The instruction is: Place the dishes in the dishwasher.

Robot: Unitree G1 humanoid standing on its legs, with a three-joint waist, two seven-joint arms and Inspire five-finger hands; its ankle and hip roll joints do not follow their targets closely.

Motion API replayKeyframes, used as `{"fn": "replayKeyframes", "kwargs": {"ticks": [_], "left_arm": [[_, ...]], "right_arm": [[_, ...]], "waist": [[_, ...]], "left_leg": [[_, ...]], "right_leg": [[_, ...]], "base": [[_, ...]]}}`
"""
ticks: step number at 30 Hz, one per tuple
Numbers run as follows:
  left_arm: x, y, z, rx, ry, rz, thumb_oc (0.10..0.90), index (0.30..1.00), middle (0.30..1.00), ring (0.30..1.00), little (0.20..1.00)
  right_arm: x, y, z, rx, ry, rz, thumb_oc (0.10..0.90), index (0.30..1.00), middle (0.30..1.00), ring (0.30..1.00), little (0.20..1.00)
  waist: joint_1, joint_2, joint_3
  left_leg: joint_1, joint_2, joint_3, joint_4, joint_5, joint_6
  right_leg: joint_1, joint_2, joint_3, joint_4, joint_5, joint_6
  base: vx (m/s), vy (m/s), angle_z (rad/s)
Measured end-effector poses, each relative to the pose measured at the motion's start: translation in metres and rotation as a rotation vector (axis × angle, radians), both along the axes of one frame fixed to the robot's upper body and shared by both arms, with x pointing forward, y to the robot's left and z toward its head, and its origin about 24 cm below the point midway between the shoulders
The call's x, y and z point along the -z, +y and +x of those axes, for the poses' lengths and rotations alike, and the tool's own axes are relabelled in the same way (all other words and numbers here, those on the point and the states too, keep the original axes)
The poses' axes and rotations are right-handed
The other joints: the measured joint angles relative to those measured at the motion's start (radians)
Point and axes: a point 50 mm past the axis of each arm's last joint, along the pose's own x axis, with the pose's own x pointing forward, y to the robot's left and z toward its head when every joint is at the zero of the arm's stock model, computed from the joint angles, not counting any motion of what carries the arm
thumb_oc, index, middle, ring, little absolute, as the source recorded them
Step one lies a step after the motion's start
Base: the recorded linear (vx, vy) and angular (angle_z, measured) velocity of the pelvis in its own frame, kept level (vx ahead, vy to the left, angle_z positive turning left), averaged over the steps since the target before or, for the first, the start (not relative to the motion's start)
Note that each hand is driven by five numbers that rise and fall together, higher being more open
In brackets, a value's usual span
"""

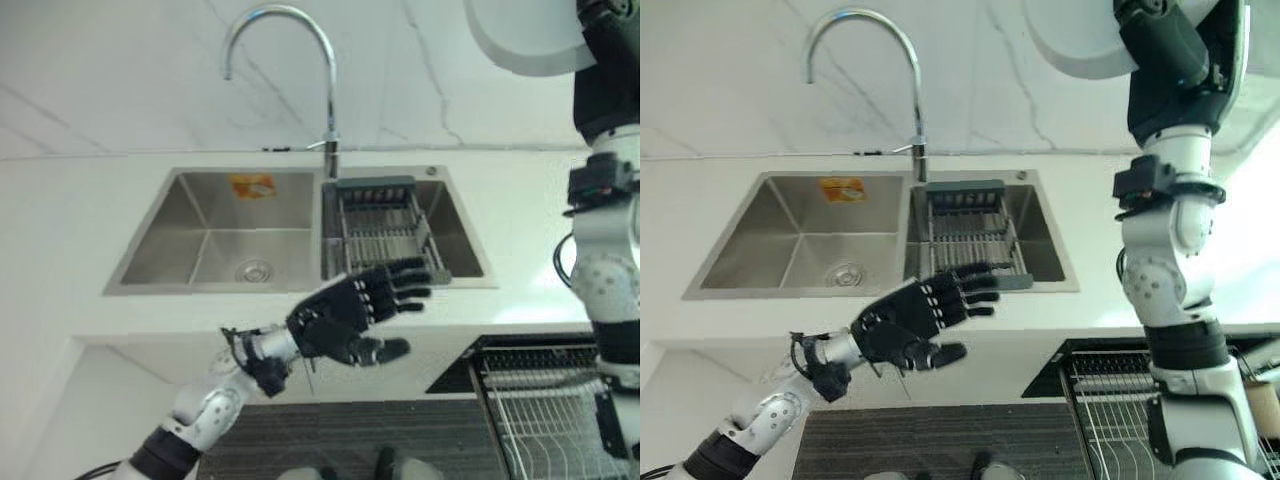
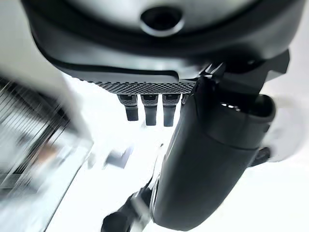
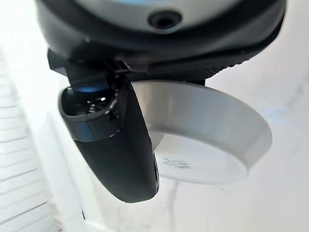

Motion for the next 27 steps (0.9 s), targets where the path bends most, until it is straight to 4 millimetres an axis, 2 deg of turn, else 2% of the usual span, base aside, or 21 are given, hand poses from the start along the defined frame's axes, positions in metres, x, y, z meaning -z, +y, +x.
{"fn": "replayKeyframes", "kwargs": {"ticks": [2,5,7,8,9,11,12,13,14,15,16,17,18,19,20,21,23,25,26,27], "left_arm": [[0.006,-0.007,-0.008,0.096,0.035,0.029,0.800,0.900,0.900,0.900,0.900],[0.008,-0.020,-0.016,0.198,0.071,0.031,0.800,0.900,0.900,0.900,0.900],[0.011,-0.032,-0.023,0.266,0.104,0.026,0.800,0.900,0.900,0.900,0.900],[0.013,-0.038,-0.027,0.303,0.118,0.034,0.800,0.900,0.900,0.900,0.900],[0.016,-0.044,-0.029,0.332,0.125,0.061,0.800,0.900,0.900,0.900,0.900],[0.022,-0.051,-0.033,0.367,0.154,0.097,0.800,0.900,0.900,0.900,0.900],[0.026,-0.050,-0.032,0.352,0.173,0.115,0.800,0.900,0.900,0.900,0.900],[0.033,-0.046,-0.028,0.316,0.200,0.143,0.800,0.900,0.900,0.900,0.900],[0.051,-0.031,-0.019,0.220,0.251,0.242,0.800,0.900,0.900,0.900,0.900],[0.060,-0.021,-0.017,0.177,0.270,0.303,0.800,0.900,0.900,0.900,0.900],[0.067,-0.009,-0.017,0.141,0.290,0.359,0.800,0.900,0.900,0.900,0.900],[0.075,0.006,-0.018,0.089,0.315,0.408,0.800,0.900,0.900,0.900,0.900],[0.087,0.013,-0.020,0.033,0.362,0.427,0.800,0.900,0.900,0.900,0.900],[0.100,0.014,-0.026,-0.005,0.406,0.453,0.800,0.900,0.900,0.900,0.900],[0.108,0.015,-0.033,-0.022,0.437,0.472,0.800,0.900,0.900,0.900,0.900],[0.125,0.015,-0.051,-0.069,0.521,0.478,0.800,0.900,0.900,0.900,0.900],[0.143,0.010,-0.066,-0.146,0.623,0.441,0.800,0.900,0.900,0.900,0.900],[0.167,0.012,-0.076,-0.311,0.747,0.366,0.800,0.900,0.900,0.900,0.900],[0.180,0.019,-0.081,-0.441,0.822,0.348,0.800,0.900,0.900,0.900,0.900],[0.192,0.037,-0.089,-0.580,0.885,0.368,0.800,0.900,0.900,0.900,0.900]], "right_arm": [[0.017,-0.003,-0.002,0.049,0.038,-0.003,0.400,0.300,0.300,0.300,0.300],[0.054,-0.014,-0.007,0.141,0.147,0.029,0.400,0.300,0.300,0.300,0.300],[0.073,-0.010,-0.012,0.125,0.193,0.086,0.400,0.300,0.300,0.300,0.300],[0.077,-0.006,-0.011,0.111,0.203,0.109,0.400,0.300,0.300,0.300,0.300],[0.078,-0.004,-0.010,0.104,0.204,0.114,0.400,0.300,0.300,0.300,0.300],[0.074,0.002,-0.008,0.079,0.189,0.101,0.400,0.300,0.300,0.300,0.300],[0.071,0.005,-0.007,0.068,0.178,0.095,0.400,0.300,0.300,0.300,0.300],[0.070,0.007,-0.006,0.058,0.169,0.085,0.400,0.300,0.300,0.300,0.300],[0.071,0.009,0.001,0.054,0.180,0.073,0.400,0.300,0.300,0.300,0.300],[0.073,0.009,0.002,0.056,0.189,0.070,0.400,0.300,0.300,0.300,0.300],[0.074,0.010,0.003,0.049,0.191,0.079,0.400,0.300,0.300,0.300,0.300],[0.077,0.014,0.003,0.041,0.193,0.090,0.400,0.300,0.300,0.300,0.300],[0.079,0.014,0.004,0.039,0.197,0.081,0.400,0.300,0.300,0.300,0.300],[0.083,0.012,0.003,0.047,0.217,0.078,0.400,0.300,0.300,0.300,0.300],[0.089,0.011,0.003,0.053,0.246,0.077,0.400,0.300,0.300,0.300,0.300],[0.102,0.004,-0.001,0.076,0.306,0.075,0.400,0.300,0.300,0.300,0.300],[0.115,-0.004,-0.006,0.104,0.357,0.079,0.400,0.300,0.300,0.300,0.300],[0.126,-0.008,-0.013,0.111,0.408,0.068,0.400,0.300,0.300,0.300,0.300],[0.133,-0.009,-0.019,0.106,0.437,0.054,0.400,0.300,0.300,0.300,0.300],[0.142,-0.010,-0.022,0.096,0.488,0.029,0.400,0.300,0.300,0.300,0.300]], "waist": [[-0.026,0.001,0.000],[-0.077,0.001,0.000],[-0.083,0.002,0.000],[-0.092,0.004,0.001],[-0.096,0.006,0.002],[-0.084,0.000,0.006],[-0.067,0.001,0.007],[-0.052,0.005,0.008],[-0.011,0.011,0.019],[0.008,0.004,0.020],[0.013,-0.022,0.022],[0.011,-0.053,0.025],[0.008,-0.042,0.030],[0.008,-0.018,0.039],[0.005,-0.009,0.038],[-0.007,0.011,0.040],[-0.018,0.021,0.039],[-0.018,0.028,0.037],[-0.014,0.031,0.036],[-0.018,0.034,0.036]], "left_leg": [[0.001,0.001,0.031,-0.002,-0.004,0.005],[0.007,0.000,0.073,-0.001,-0.011,0.002],[0.007,0.012,0.117,-0.001,-0.012,0.010],[0.007,0.021,0.147,0.000,-0.010,0.016],[0.001,0.034,0.176,0.000,-0.008,0.033],[-0.001,0.055,0.234,0.005,-0.008,0.035],[-0.001,0.075,0.263,0.006,-0.006,0.031],[-0.004,0.109,0.291,0.010,0.003,0.016],[-0.008,0.174,0.311,0.028,0.022,-0.018],[-0.017,0.195,0.298,0.039,0.026,-0.042],[-0.032,0.206,0.288,0.056,0.031,-0.075],[-0.052,0.220,0.279,0.077,0.043,-0.103],[-0.069,0.246,0.259,0.086,0.053,-0.123],[-0.074,0.274,0.234,0.084,0.069,-0.141],[-0.074,0.297,0.233,0.081,0.081,-0.156],[-0.071,0.354,0.225,0.073,0.108,-0.190],[-0.065,0.381,0.209,0.035,0.143,-0.210],[-0.054,0.394,0.213,-0.015,0.181,-0.222],[-0.056,0.404,0.208,-0.030,0.200,-0.227],[-0.057,0.418,0.198,-0.059,0.235,-0.238]], "right_leg": [[-0.012,0.003,0.028,-0.007,0.004,0.008],[-0.030,0.018,0.073,-0.010,0.018,0.022],[-0.045,0.015,0.094,-0.014,0.022,0.029],[-0.054,0.004,0.074,-0.015,0.020,0.028],[-0.064,-0.021,0.020,0.012,0.009,0.044],[-0.085,-0.115,-0.077,0.095,-0.038,0.113],[-0.080,-0.158,-0.098,0.131,-0.053,0.141],[-0.053,-0.208,-0.130,0.145,-0.065,0.161],[0.012,-0.261,-0.153,0.127,-0.070,0.198],[0.061,-0.273,-0.147,0.068,-0.050,0.196],[0.114,-0.275,-0.141,0.006,0.043,0.169],[0.134,-0.264,-0.135,-0.013,0.029,0.199],[0.125,-0.235,-0.140,-0.009,-0.002,0.182],[0.126,-0.196,-0.143,-0.014,-0.013,0.163],[0.128,-0.173,-0.145,-0.019,-0.026,0.144],[0.128,-0.112,-0.146,-0.024,-0.045,0.111],[0.115,-0.079,-0.152,-0.006,-0.067,0.080],[0.081,-0.069,-0.154,0.051,-0.106,0.063],[0.064,-0.060,-0.157,0.076,-0.122,0.049],[0.045,-0.051,-0.164,0.106,-0.143,0.027]], "base": [[0.04,0.114,-0.42],[0.05,0.051,-0.40],[-0.02,-0.070,-0.68],[-0.07,-0.100,-0.77],[-0.14,-0.145,-0.75],[-0.19,-0.214,-0.81],[-0.20,-0.262,-0.90],[-0.26,-0.378,-1.11],[-0.17,-0.360,-1.01],[-0.15,-0.434,-0.72],[-0.08,-0.394,-0.20],[-0.07,-0.420,-0.05],[-0.07,-0.410,-0.08],[-0.09,-0.575,-0.16],[-0.08,-0.504,-0.27],[-0.08,-0.532,-0.20],[-0.08,-0.439,-0.10],[-0.08,-0.350,-0.03],[-0.09,-0.292,0.08],[-0.08,-0.232,0.10]]}}
